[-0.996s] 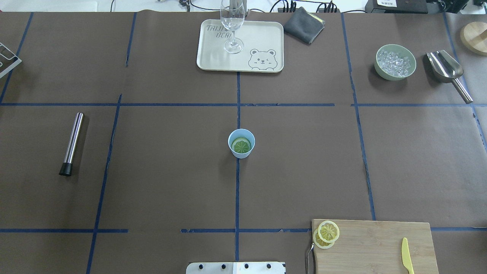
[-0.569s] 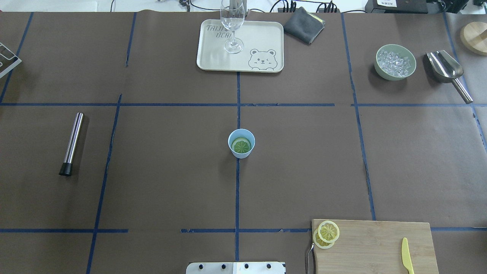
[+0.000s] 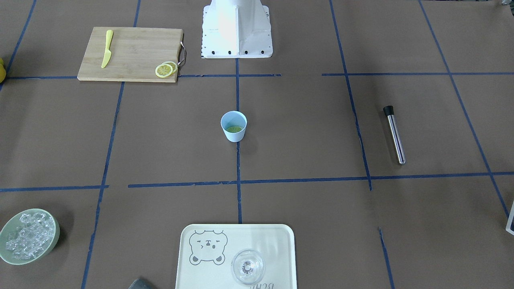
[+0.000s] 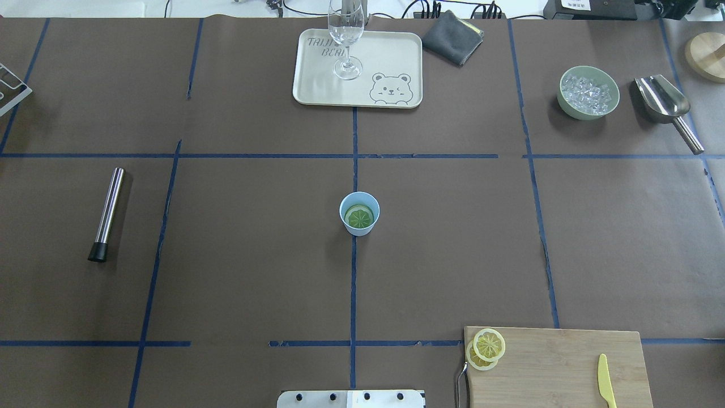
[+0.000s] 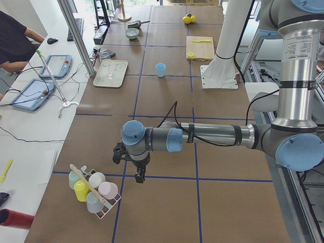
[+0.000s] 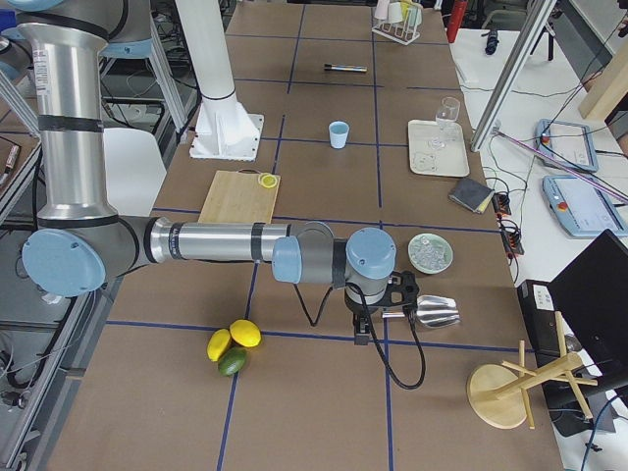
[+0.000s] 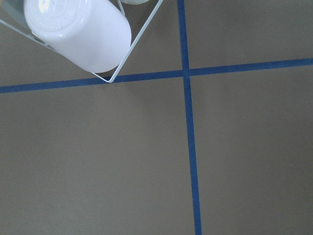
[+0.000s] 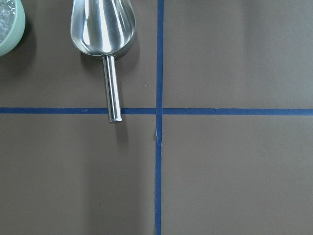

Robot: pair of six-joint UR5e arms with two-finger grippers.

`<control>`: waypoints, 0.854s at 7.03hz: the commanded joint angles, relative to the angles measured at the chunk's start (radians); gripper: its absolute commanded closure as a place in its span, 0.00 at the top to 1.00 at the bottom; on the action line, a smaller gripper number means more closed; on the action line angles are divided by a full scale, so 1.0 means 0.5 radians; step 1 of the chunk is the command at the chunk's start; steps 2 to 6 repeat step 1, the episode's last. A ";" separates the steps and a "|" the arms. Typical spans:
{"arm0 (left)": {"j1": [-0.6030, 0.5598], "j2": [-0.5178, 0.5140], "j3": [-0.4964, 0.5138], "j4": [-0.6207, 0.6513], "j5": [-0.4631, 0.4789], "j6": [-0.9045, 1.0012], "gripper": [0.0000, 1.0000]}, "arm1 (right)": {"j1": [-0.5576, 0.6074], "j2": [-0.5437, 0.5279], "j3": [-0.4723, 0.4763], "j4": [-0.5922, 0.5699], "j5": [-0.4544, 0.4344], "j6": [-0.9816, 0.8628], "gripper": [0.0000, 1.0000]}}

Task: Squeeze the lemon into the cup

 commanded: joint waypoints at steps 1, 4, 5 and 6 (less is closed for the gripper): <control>0.000 -0.001 0.000 -0.009 0.000 -0.002 1.00 | 0.000 0.000 -0.003 0.000 0.002 0.000 1.00; 0.000 -0.001 0.000 -0.009 0.000 -0.002 1.00 | 0.000 0.000 -0.003 0.000 0.002 0.000 1.00; 0.000 -0.001 0.000 -0.009 0.000 -0.002 1.00 | 0.000 0.000 -0.003 0.000 0.002 0.000 1.00; 0.000 -0.001 0.000 -0.009 0.000 -0.002 1.00 | 0.000 0.000 -0.003 0.000 0.002 0.000 1.00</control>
